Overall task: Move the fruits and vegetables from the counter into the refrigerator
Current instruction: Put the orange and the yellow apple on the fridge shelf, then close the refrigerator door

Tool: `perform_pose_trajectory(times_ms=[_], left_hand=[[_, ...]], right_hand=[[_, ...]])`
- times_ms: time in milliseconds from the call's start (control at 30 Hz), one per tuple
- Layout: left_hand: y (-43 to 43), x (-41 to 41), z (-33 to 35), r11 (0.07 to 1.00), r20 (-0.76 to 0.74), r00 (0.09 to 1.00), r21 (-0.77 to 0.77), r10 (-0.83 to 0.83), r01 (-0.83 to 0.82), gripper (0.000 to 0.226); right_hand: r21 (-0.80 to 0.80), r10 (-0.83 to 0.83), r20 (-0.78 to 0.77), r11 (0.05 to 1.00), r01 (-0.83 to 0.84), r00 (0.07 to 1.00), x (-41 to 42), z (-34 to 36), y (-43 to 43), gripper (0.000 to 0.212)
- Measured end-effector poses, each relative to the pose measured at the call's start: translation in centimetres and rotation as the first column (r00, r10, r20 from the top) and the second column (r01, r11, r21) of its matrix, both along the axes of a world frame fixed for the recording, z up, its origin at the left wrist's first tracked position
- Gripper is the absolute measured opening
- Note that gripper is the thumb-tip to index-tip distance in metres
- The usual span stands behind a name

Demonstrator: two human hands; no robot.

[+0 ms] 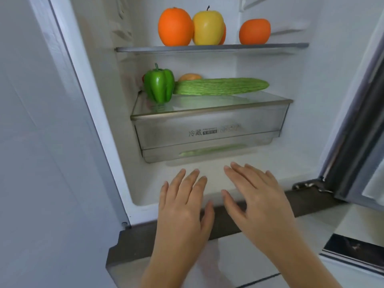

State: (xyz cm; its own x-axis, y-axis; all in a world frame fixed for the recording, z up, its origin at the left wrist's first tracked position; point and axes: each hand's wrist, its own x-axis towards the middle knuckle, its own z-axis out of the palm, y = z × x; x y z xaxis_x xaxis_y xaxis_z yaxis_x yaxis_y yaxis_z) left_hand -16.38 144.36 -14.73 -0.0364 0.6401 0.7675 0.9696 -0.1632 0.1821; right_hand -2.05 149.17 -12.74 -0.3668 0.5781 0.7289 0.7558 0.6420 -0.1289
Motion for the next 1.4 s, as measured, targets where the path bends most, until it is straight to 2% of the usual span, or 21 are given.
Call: perform_pose_trajectory(times_ms=[100, 367, 533, 800, 1033, 1200, 1400], left_hand=[[-2.4, 2.0, -0.2, 1.000, 0.031, 0.999, -0.031, -0.003, 0.004, 0.038], [-9.5, 8.9, -1.2, 0.993, 0.042, 0.992, -0.027, 0.117, -0.116, 0.041], [-13.3, 14.5, -2.7, 0.986, 0.074, 0.986, -0.082, 0.151, -0.145, 0.038], [-21.3, 18.5, -2.2, 0.969, 0.016, 0.977, -0.126, 0.215, -0.211, 0.040], [-27.7, 20.5, -2.4, 0.980, 0.045, 0.986, -0.126, 0.163, -0.156, 0.039], [-31.6, 21.2, -4.0, 0.985, 0.091, 0.985, -0.104, 0.147, -0.138, 0.040], [-35.4, 25.3, -8.9, 0.970, 0.162, 0.975, -0.212, 0.155, -0.119, 0.040]], right_hand=[[-0.018, -0.002, -0.010, 1.000, 0.002, 1.000, 2.0, -0.6, -2.3, 0.045], [0.020, 0.085, -0.019, 0.996, -0.084, 0.996, 8.3, -1.0, -7.7, 0.045], [0.029, 0.110, 0.018, 0.993, -0.110, 0.994, 13.5, -1.9, -11.2, 0.045], [-0.013, 0.154, -0.004, 0.988, -0.154, 0.988, 17.8, -2.3, -18.1, 0.047], [-0.115, 0.132, -0.034, 0.984, -0.135, 0.991, 20.0, -2.7, -25.0, 0.049], [-0.168, 0.104, 0.005, 0.981, -0.102, 0.995, 21.4, -3.7, -29.9, 0.049], [-0.207, 0.046, -0.014, 0.977, -0.048, 0.999, 25.9, -4.1, -32.5, 0.049]])
